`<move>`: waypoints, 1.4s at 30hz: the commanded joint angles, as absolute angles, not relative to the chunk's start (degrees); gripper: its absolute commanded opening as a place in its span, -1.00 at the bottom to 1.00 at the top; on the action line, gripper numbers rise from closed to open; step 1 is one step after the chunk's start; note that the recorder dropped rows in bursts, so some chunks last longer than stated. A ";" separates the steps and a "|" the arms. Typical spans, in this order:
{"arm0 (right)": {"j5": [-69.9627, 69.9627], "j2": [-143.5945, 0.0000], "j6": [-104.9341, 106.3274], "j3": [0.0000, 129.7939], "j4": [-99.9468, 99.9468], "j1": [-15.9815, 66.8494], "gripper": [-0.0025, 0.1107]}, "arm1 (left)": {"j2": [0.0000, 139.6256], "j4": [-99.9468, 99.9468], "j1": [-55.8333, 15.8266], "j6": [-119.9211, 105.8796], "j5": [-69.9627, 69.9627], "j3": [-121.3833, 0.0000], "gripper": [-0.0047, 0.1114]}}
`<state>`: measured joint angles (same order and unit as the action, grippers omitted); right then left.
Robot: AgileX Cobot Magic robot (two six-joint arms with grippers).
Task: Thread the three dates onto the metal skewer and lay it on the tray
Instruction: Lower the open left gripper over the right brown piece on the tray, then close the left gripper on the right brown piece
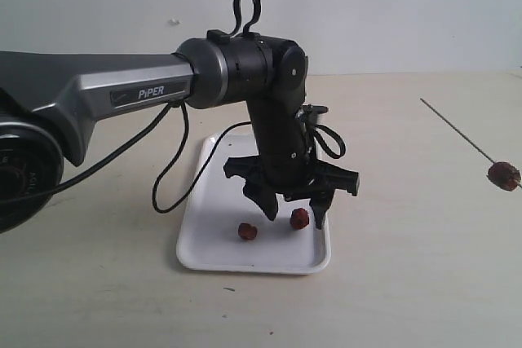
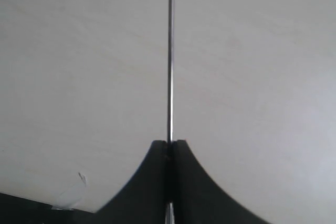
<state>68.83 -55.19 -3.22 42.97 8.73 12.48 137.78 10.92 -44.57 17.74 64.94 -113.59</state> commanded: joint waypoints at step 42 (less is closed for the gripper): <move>68.63 -54.67 -2.53 42.69 10.37 12.21 -0.96 | 138.46 7.69 -44.58 19.64 62.94 -113.46 0.19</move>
<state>68.92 -55.19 -2.77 42.97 9.75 12.48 138.57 7.16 -44.57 19.05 62.47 -113.59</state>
